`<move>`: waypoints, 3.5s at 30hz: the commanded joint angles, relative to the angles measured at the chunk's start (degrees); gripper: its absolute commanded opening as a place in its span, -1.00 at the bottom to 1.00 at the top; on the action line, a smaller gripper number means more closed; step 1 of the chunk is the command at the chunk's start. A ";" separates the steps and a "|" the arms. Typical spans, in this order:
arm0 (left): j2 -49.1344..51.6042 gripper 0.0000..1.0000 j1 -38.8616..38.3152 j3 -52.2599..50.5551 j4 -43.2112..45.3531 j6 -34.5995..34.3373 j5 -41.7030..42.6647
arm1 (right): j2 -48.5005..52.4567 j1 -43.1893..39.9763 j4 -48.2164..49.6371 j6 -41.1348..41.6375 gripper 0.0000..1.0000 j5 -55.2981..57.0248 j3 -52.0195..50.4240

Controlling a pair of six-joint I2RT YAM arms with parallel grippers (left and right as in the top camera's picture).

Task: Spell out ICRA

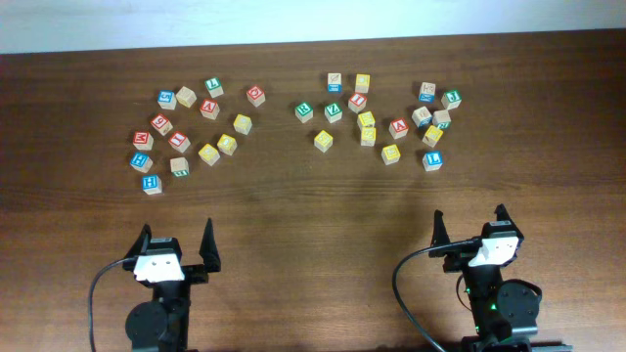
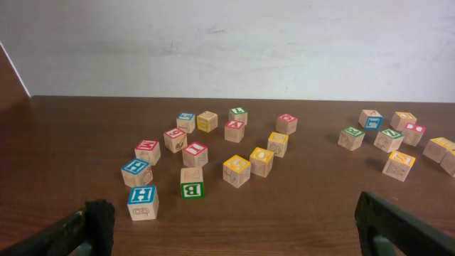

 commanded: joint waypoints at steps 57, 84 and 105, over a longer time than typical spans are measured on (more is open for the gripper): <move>0.33 0.98 -0.28 -0.09 33.77 -2.78 34.99 | -0.31 -0.44 -0.28 0.22 0.97 0.33 -0.31; 37.68 0.98 -0.28 50.75 -15.61 4.92 45.86 | -0.31 -0.44 -0.28 0.22 0.97 0.33 -0.31; 71.23 0.98 -0.31 85.55 -57.22 5.86 23.26 | -0.31 -0.44 -0.28 0.22 0.97 0.33 -0.31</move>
